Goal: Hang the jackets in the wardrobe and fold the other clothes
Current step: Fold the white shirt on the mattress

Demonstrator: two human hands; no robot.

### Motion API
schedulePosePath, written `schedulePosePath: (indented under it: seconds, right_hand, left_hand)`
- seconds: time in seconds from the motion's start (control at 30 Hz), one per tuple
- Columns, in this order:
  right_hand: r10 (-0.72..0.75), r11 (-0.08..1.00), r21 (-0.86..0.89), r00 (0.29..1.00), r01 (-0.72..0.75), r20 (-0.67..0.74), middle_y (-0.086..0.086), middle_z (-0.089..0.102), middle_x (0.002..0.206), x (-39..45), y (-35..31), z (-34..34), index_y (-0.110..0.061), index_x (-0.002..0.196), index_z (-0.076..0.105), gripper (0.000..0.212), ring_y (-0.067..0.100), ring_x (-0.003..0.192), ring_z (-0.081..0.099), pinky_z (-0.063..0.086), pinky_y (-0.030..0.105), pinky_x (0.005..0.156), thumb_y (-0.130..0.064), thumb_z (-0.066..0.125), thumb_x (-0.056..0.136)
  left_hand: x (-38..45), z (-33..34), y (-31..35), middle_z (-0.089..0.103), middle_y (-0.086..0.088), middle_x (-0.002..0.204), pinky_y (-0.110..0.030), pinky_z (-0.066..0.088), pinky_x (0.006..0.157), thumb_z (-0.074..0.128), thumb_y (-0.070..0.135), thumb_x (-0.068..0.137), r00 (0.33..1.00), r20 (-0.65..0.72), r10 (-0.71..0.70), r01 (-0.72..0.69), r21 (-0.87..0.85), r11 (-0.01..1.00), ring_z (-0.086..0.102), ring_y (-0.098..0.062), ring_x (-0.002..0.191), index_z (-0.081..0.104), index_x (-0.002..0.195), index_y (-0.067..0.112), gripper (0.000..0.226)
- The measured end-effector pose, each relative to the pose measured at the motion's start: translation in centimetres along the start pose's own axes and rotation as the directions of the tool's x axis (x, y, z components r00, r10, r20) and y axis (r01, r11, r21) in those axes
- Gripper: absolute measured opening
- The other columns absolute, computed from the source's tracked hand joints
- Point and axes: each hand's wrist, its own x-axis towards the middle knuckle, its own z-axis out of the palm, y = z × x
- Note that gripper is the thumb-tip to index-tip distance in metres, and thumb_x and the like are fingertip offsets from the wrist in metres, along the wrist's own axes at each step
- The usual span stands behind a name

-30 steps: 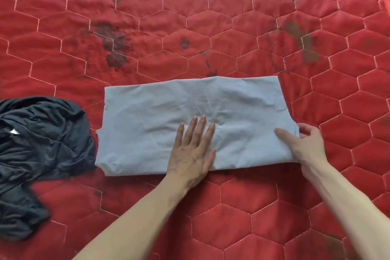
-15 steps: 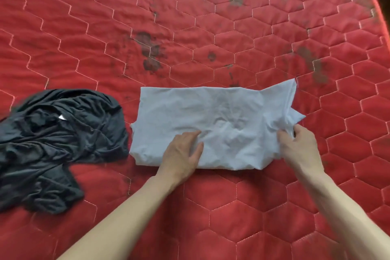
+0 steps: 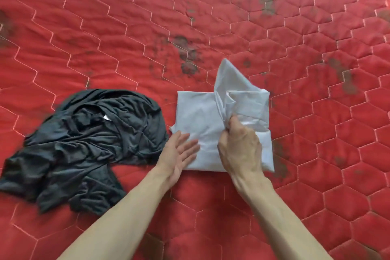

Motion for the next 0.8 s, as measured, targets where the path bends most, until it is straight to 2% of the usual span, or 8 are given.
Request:
schedulePosePath:
  seconds: [0.1,0.2,0.37,0.5,0.57,0.67,0.73,0.8]
  right_hand:
    - [-0.027,0.998,-0.057,0.996,0.032,0.085,0.02,0.072,0.098,-1.1,-1.6,2.3,-0.01,0.136,0.054,0.043,0.043,0.093,0.069,0.045,0.043,0.07,-0.008,0.051,0.093]
    - [-0.058,0.995,-0.072,0.99,0.067,0.127,0.016,0.073,0.101,-2.0,-2.8,4.0,-0.013,0.144,0.05,0.049,0.041,0.095,0.07,0.049,0.042,0.073,-0.011,0.051,0.095]
    - [-0.135,0.986,-0.06,0.956,0.156,0.259,0.006,0.069,0.122,-3.4,-3.9,7.0,-0.02,0.16,0.033,0.062,0.032,0.106,0.069,0.051,0.042,0.079,-0.024,0.048,0.1]
    - [-0.205,0.955,-0.134,0.916,0.264,0.345,-0.009,0.057,0.129,-3.8,-2.8,7.9,-0.024,0.149,0.042,0.053,0.021,0.117,0.058,0.053,0.04,0.078,-0.047,0.045,0.1]
    - [-0.223,0.955,-0.105,0.905,0.278,0.363,-0.013,0.056,0.133,-3.7,-1.6,7.6,-0.028,0.146,0.045,0.053,0.016,0.12,0.054,0.056,0.04,0.083,-0.054,0.035,0.101]
    - [-0.249,0.964,-0.018,0.928,0.264,0.278,-0.009,0.066,0.129,-3.3,0.7,6.6,-0.023,0.136,0.061,0.057,0.019,0.122,0.057,0.052,0.039,0.095,-0.052,0.023,0.105]
    - [-0.302,0.946,-0.079,0.944,0.314,0.13,0.002,0.07,0.131,-2.8,3.0,6.3,-0.012,0.132,0.068,0.044,0.027,0.127,0.06,0.049,0.042,0.104,-0.035,0.041,0.107]
    - [-0.311,0.937,-0.142,0.946,0.321,0.089,0.008,0.06,0.148,-2.6,5.5,6.0,-0.008,0.143,0.061,0.047,0.029,0.142,0.051,0.042,0.043,0.116,-0.034,0.055,0.104]
  left_hand:
    - [0.2,-0.2,0.5,0.077,-0.01,0.119,-0.041,0.054,0.103,0.047,0.055,0.104,0.999,0.036,-0.039,0.041,-0.056,0.998,0.077,-0.023,0.104,0.063,0.133,0.012,0.054]
    - [0.1,-0.3,1.0,0.079,-0.006,0.115,-0.038,0.054,0.092,0.046,0.065,0.101,0.997,0.048,-0.065,0.067,-0.037,0.997,0.076,-0.019,0.099,0.066,0.129,0.014,0.062]
    - [0.4,-0.7,1.8,0.075,-0.01,0.12,-0.041,0.053,0.105,0.05,0.074,0.095,0.989,0.136,-0.062,0.07,-0.05,0.996,0.07,-0.027,0.117,0.074,0.125,0.012,0.073]
    - [0.9,-0.3,2.4,0.074,-0.007,0.087,-0.038,0.057,0.084,0.07,0.072,0.083,0.999,0.045,0.021,-0.032,0.257,0.966,0.072,-0.019,0.082,0.077,0.09,0.014,0.059]
    - [0.8,-0.2,2.9,0.076,0.002,0.089,-0.031,0.056,0.074,0.076,0.071,0.075,0.991,0.075,0.115,-0.136,0.415,0.899,0.075,-0.012,0.08,0.075,0.095,0.023,0.052]
    - [1.2,-0.4,2.6,0.074,0.003,0.11,-0.029,0.058,0.071,0.08,0.043,0.082,0.976,0.057,0.212,-0.207,0.564,0.8,0.075,-0.014,0.095,0.063,0.117,0.025,0.043]
    - [1.6,-0.7,2.2,0.07,-0.009,0.104,-0.04,0.056,0.077,0.062,0.01,0.088,0.942,0.005,0.335,-0.262,0.634,0.728,0.068,-0.026,0.089,0.062,0.109,0.008,0.02]
    - [1.6,-0.8,1.8,0.06,-0.01,0.091,-0.04,0.048,0.075,0.055,0.004,0.093,0.927,0.022,0.375,-0.308,0.618,0.724,0.056,-0.025,0.082,0.059,0.103,-0.003,0.012]
